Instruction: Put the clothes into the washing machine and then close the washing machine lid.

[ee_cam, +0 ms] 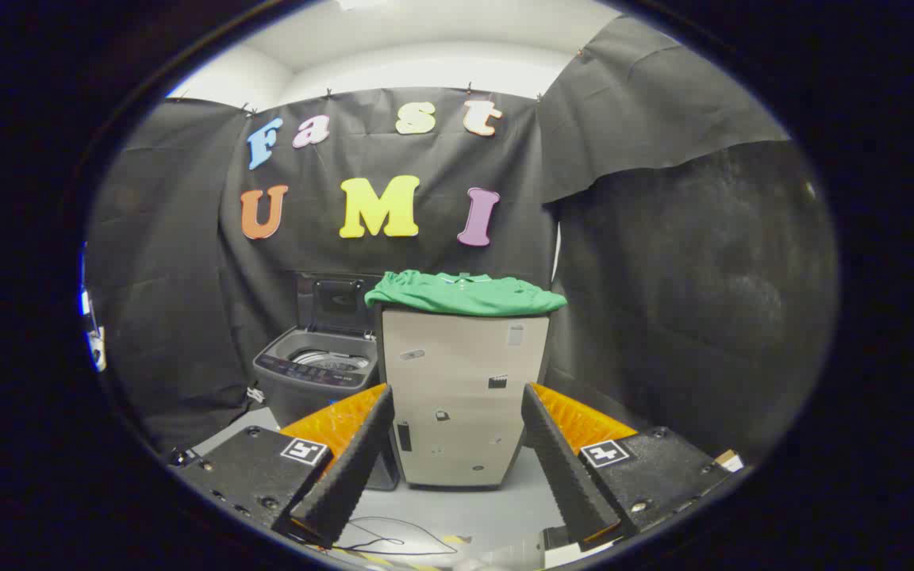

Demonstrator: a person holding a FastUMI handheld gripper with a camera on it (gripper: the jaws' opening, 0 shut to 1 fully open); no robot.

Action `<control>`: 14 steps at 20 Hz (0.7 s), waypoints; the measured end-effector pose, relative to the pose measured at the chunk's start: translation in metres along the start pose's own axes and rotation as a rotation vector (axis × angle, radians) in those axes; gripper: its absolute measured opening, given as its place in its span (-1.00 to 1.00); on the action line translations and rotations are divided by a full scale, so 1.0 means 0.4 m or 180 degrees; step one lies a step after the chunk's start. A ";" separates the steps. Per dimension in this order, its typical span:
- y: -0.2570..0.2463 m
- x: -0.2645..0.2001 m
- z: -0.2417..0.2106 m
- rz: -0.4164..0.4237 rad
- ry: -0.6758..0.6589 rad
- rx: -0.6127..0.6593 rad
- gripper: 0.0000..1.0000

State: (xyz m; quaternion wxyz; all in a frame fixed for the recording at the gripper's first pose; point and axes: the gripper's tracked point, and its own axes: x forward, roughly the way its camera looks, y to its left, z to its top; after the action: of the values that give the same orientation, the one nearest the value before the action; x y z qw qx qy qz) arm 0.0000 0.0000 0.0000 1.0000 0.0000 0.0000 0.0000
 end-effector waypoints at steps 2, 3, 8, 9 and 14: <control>-0.006 0.004 0.000 -0.0015 0.0006 0.0000 1.00; -0.009 0.007 -0.008 -0.0022 0.0033 0.0016 1.00; -0.010 0.005 -0.027 -0.0011 0.0119 0.0049 1.00; -0.015 0.006 -0.018 -0.0016 0.0085 -0.0006 1.00; -0.027 0.023 0.035 -0.0076 -0.0116 -0.0028 1.00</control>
State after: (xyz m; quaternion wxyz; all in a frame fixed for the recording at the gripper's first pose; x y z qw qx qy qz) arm 0.0090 -0.0109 0.0139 0.9998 -0.0044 -0.0183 -0.0120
